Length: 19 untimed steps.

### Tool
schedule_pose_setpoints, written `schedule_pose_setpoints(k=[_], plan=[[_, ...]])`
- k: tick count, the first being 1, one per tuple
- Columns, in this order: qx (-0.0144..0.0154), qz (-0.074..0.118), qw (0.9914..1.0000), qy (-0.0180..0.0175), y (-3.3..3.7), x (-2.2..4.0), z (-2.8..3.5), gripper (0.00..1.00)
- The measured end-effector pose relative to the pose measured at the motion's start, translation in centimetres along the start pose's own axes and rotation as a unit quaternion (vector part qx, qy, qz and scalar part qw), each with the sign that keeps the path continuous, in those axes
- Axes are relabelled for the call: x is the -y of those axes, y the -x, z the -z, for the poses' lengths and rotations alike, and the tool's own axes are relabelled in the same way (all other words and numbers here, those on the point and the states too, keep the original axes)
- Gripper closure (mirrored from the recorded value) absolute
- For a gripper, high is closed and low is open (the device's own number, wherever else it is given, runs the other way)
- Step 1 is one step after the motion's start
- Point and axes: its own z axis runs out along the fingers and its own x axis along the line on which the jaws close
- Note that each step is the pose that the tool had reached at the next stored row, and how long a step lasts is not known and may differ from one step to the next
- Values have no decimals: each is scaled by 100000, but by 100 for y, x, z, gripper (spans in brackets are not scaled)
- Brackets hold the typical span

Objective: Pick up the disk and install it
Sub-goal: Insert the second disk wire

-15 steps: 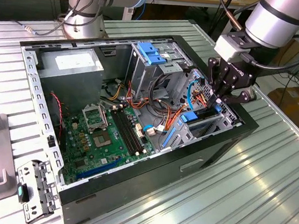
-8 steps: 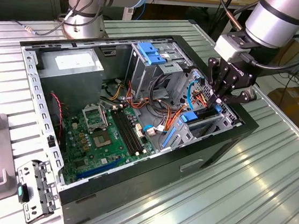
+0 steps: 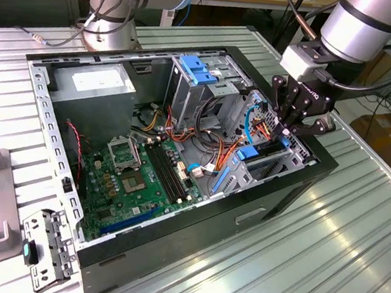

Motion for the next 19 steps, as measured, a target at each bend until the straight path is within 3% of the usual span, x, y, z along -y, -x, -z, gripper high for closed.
schedule_pose_setpoints(k=[7, 9, 13, 15, 17, 19], plan=[[11, 5, 100000, -2, 1, -161, -5, 89], [14, 6, 100000, -2, 3, -318, -9, 89], [11, 11, 100000, -3, 3, -344, -8, 89], [9, 9, 100000, -2, 6, -345, 30, 89], [3, 8, 100000, -28, 26, -347, 170, 89], [13, 8, 100000, -42, 36, -347, 239, 89]])
